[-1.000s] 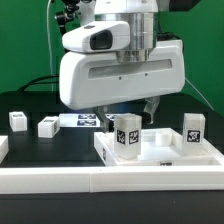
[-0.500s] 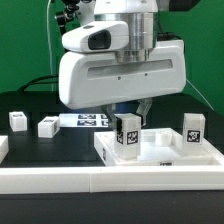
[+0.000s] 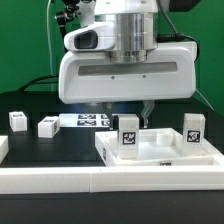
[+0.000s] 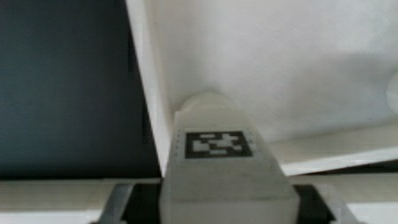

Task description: Assemble square table

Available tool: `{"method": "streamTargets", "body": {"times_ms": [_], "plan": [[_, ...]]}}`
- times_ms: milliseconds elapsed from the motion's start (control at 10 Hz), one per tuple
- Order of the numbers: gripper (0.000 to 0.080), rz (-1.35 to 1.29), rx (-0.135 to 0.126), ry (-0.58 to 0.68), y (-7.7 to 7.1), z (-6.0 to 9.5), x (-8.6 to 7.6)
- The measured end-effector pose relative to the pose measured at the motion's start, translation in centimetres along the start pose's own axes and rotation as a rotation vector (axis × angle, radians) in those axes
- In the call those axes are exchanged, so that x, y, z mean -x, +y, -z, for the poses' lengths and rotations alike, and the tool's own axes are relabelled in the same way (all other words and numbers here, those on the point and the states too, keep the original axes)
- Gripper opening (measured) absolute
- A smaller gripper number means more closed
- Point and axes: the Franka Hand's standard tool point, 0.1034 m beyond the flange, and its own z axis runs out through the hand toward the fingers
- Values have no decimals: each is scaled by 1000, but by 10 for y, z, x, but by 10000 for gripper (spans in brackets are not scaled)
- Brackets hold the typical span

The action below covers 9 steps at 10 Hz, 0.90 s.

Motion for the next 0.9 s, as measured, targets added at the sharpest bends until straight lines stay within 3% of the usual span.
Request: {"method": "streamTargets", "body": {"times_ms": [900], "plan": [[290, -788, -21, 4, -2, -1, -1]]}}
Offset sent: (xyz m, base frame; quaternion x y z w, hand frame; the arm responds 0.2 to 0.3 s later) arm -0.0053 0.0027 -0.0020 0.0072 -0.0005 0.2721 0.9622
